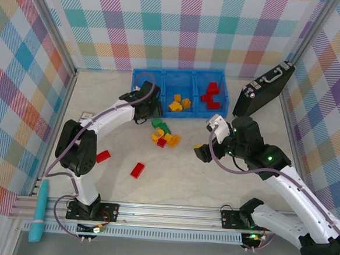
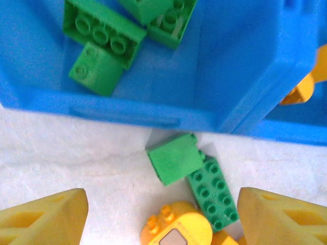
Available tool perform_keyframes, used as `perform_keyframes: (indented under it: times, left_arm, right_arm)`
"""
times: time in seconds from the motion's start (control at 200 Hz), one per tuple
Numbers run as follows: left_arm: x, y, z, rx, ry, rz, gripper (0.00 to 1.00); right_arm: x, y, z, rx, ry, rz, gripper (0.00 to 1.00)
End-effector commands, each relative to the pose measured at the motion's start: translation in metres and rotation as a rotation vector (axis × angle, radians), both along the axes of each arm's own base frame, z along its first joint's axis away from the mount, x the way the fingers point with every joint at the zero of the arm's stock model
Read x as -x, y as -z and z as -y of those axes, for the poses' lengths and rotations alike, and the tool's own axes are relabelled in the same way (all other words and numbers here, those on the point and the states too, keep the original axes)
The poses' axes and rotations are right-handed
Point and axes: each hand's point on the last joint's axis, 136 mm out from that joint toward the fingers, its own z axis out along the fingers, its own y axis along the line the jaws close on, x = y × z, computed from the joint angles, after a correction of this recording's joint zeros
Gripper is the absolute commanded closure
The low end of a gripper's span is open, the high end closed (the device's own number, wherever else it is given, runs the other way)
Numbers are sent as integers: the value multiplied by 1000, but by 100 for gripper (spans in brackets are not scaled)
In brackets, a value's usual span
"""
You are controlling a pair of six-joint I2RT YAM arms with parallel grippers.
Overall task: Sort the legos into containers by color
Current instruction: Pick up the lego from the center of the table.
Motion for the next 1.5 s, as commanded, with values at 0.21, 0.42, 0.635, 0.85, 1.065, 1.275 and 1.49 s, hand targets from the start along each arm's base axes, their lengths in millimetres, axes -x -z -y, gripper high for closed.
perform_keyframes:
  times: [0.21, 0.42, 0.635, 0.85, 1.065, 1.275, 1.49]
  left_arm:
    - [-5, 29, 24, 57, 23, -67, 25]
    - [-10, 48, 33, 72, 18, -92, 26]
    - [-12, 66, 35, 59, 11, -116, 26]
    - [-17, 79, 34, 42, 0, -128, 26]
    - [-20, 88, 35, 45, -11, -141, 32]
    - [-15, 94, 31, 40, -15, -162, 47]
    - [0, 99, 22, 25, -18, -193, 57]
  right_arm:
    - [-6, -6, -4, -28, 5, 9, 1]
    - [-10, -3, -5, -23, 11, 4, 1]
    - [-12, -2, -7, -25, 9, 0, 1]
    - [-12, 4, -8, -24, 13, -26, 1]
    - [-12, 6, -8, -23, 14, -30, 1]
    - [-13, 7, -8, -24, 15, -27, 1]
    - [-13, 6, -6, -21, 20, -19, 1]
